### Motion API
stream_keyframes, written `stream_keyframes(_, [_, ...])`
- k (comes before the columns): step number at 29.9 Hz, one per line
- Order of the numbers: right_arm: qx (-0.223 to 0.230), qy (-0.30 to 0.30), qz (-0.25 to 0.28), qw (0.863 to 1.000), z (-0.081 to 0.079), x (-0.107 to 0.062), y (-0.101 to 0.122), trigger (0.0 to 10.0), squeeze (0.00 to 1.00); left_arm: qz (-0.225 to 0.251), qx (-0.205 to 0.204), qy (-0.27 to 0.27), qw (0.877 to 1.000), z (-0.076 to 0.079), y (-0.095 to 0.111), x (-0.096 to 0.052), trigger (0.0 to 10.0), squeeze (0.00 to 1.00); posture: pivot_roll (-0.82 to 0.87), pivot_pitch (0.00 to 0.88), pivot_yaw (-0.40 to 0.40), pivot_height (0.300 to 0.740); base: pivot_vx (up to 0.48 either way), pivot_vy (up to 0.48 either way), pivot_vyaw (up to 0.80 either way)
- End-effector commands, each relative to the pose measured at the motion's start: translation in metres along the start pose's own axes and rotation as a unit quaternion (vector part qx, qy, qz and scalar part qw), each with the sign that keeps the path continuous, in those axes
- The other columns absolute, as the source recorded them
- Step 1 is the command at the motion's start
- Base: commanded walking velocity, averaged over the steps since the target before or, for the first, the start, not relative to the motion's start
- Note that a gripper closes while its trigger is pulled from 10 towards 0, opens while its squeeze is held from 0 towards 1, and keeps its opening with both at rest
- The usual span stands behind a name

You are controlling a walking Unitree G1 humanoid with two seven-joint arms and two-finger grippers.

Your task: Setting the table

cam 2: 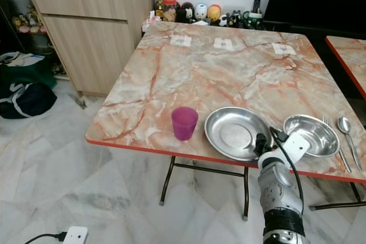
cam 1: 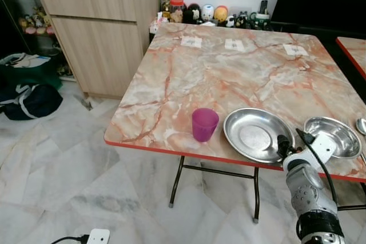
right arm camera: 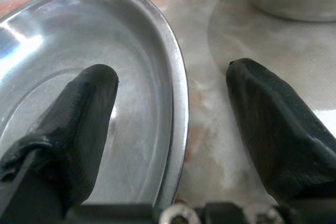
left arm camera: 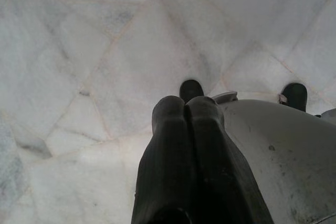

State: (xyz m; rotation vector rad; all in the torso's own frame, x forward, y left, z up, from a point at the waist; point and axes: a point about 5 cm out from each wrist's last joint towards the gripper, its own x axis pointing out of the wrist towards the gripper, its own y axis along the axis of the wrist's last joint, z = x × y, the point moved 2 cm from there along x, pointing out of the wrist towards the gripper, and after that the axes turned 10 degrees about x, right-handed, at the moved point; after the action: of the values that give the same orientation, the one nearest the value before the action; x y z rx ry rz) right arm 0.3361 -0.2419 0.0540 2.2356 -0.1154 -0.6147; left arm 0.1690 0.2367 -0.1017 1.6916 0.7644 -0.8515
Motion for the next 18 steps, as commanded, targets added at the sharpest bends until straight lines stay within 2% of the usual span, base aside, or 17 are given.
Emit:
stream_keyframes(1, [0.000,0.004,-0.004,1.000,-0.004,0.002,0.000,10.0,0.00,-0.016,0.008,-0.002,1.000,0.001,-0.008,-0.001,10.0,0.00,0.06,0.024,-0.065,0.740,0.000,0.000,0.00])
stream_keyframes(4, [-0.001,0.008,-0.010,1.000,-0.004,0.003,-0.002,10.0,0.00,-0.016,0.007,-0.002,1.000,0.001,-0.008,-0.001,10.0,0.00,0.07,0.024,-0.066,0.740,0.000,0.000,0.00])
stream_keyframes(5, [-0.001,0.010,-0.012,1.000,-0.005,0.003,-0.003,9.5,0.00,-0.015,0.008,-0.002,1.000,0.001,-0.008,-0.001,10.0,0.00,0.07,0.024,-0.066,0.740,0.000,0.000,0.00])
stream_keyframes(6, [-0.001,0.011,-0.013,1.000,-0.005,0.003,-0.004,9.5,0.00,-0.015,0.008,-0.002,1.000,0.001,-0.008,-0.001,10.0,0.00,0.07,0.024,-0.066,0.740,0.000,0.000,0.00])
stream_keyframes(7, [-0.002,0.012,-0.015,1.000,-0.005,0.003,-0.004,3.9,0.00,-0.015,0.008,-0.002,1.000,0.001,-0.008,-0.001,10.0,0.00,0.07,0.024,-0.065,0.740,0.000,0.000,0.00])
stream_keyframes(8, [-0.005,0.012,-0.016,1.000,-0.006,0.003,-0.005,0.0,0.00,-0.015,0.008,-0.002,1.000,0.001,-0.008,-0.001,10.0,0.00,0.07,0.024,-0.065,0.740,0.000,0.000,0.00])
stream_keyframes(18, [-0.005,0.020,-0.029,0.999,-0.011,0.002,-0.014,0.0,0.00,-0.017,0.007,-0.002,1.000,0.001,-0.009,-0.002,10.0,0.00,0.07,0.028,-0.067,0.740,0.000,0.000,0.00])
